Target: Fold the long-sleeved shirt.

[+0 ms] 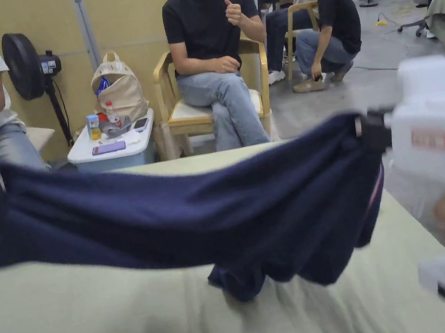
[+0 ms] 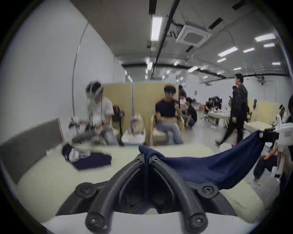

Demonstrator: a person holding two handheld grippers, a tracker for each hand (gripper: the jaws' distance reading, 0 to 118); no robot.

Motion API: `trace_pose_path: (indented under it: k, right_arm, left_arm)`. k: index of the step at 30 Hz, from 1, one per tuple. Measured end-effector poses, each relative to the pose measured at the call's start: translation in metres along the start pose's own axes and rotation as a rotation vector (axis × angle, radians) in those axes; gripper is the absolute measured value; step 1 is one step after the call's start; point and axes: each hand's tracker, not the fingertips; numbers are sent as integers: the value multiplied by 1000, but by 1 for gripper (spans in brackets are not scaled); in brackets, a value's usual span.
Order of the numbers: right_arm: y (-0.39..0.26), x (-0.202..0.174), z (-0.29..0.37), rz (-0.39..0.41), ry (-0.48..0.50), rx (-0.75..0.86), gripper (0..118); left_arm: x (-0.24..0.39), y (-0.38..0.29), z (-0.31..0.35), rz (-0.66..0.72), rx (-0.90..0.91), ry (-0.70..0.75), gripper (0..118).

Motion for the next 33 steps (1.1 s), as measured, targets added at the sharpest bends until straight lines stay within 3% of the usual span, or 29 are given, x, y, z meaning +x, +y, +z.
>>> trace_pose_path:
  k: [6,10,13,18,19,20,21,22,26,31,32,33]
  right_arm:
    - [-210,-6,52,-110,32,-297,3]
    - [-263,0,112,-120,13,-377,3]
    - [-267,0,152,-71,0,-400,3]
    - [-272,-7,199,-86,-47,-419,4]
    - [-276,-9,203,-79,-58,-423,10]
    - [-283,-10,206,-57,-77,-433,33]
    - [-287,-9,208,-35,-86,-460,43]
    - [-289,-9,210,-28,-109,-467,45]
    - [-262,0,237,-130,-112,-279,50]
    - [-200,-17,257,-67,-85,47,50]
    - [-190,-22,256,-65,-61,87,49]
    - [-184,-26,253,-56,-40,116,41]
  left_arm:
    - [-3,-220,41,179,-543,-3,1]
    - [-13,-294,101,324,-664,38,1]
    - [-18,-303,145,304,-663,84,1]
    - [-5,-300,198,218,-652,97,1]
    - [-5,-299,204,185,-646,121,6]
    - [-3,-297,210,162,-640,142,28]
    - [1,-297,214,142,-631,164,52]
    - [3,-293,217,131,-631,152,67]
    - [15,-249,238,108,-456,74,65]
    - [54,-176,244,13,-169,6,64]
    - [66,-160,238,30,-135,-19,58]
    - [73,-154,234,55,-113,-42,42]
